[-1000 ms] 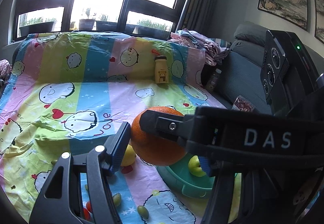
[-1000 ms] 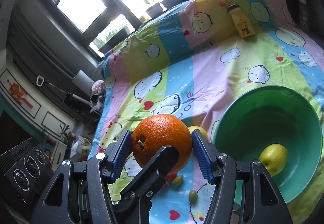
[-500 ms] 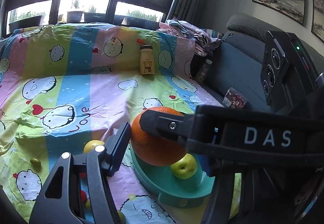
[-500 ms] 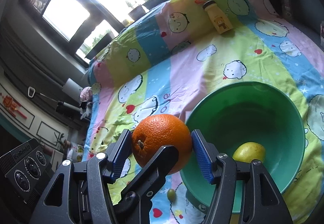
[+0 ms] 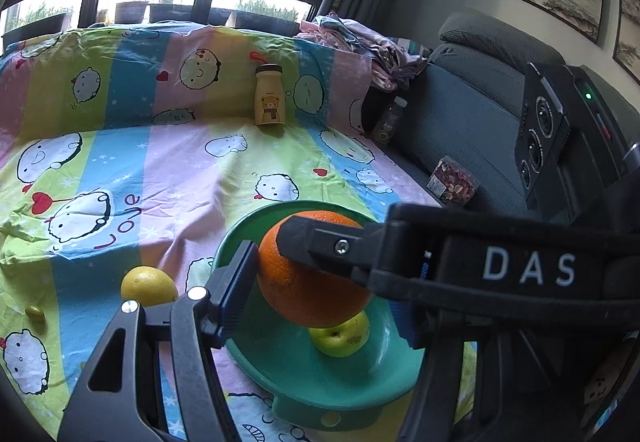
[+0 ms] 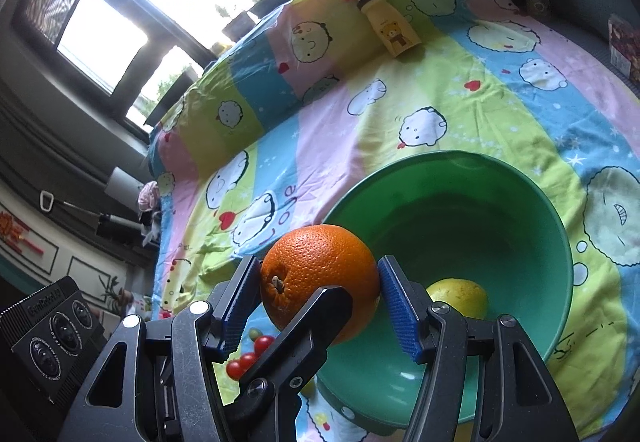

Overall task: Organize fruits
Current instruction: 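Lower the orange into the green basin and open the right gripper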

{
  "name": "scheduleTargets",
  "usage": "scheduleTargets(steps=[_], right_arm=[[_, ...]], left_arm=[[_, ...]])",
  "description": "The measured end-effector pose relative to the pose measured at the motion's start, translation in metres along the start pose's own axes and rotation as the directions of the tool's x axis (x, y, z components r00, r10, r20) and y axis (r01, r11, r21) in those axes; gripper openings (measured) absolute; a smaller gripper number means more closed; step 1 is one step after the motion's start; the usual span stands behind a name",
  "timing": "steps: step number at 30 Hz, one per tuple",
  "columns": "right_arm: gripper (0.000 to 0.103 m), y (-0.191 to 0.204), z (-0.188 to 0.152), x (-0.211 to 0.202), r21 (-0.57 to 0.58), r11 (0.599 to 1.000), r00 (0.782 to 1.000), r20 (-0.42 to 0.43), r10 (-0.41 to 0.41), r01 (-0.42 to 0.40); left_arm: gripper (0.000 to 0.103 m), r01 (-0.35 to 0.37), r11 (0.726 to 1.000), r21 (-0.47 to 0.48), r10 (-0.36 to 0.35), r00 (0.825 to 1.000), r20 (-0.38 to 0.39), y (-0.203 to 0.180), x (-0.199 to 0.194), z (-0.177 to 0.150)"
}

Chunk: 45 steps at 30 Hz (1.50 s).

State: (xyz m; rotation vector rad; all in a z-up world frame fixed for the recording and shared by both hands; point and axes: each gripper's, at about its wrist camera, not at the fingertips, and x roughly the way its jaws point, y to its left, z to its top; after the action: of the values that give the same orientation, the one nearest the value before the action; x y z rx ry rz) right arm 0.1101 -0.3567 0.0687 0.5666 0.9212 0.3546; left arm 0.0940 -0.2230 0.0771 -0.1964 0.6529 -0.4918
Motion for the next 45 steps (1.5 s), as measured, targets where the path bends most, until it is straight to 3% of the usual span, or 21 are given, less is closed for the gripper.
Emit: scheduleTargets(steps=[26, 45], right_arm=[[0.064, -0.047, 0.006, 0.030, 0.115, 0.990, 0.991, -0.119, -0.061, 0.075], [0.064, -0.049, 0.006, 0.035, 0.137, 0.988, 0.991, -0.126, -0.050, 0.067]], left_arm=[[0.061, 0.030, 0.998, -0.060, -0.039, 0.986, -0.165, 0.004, 0.056, -0.012], [0.061, 0.012, 0.997, -0.072, -0.024, 0.985, -0.173, 0.008, 0.057, -0.012]])
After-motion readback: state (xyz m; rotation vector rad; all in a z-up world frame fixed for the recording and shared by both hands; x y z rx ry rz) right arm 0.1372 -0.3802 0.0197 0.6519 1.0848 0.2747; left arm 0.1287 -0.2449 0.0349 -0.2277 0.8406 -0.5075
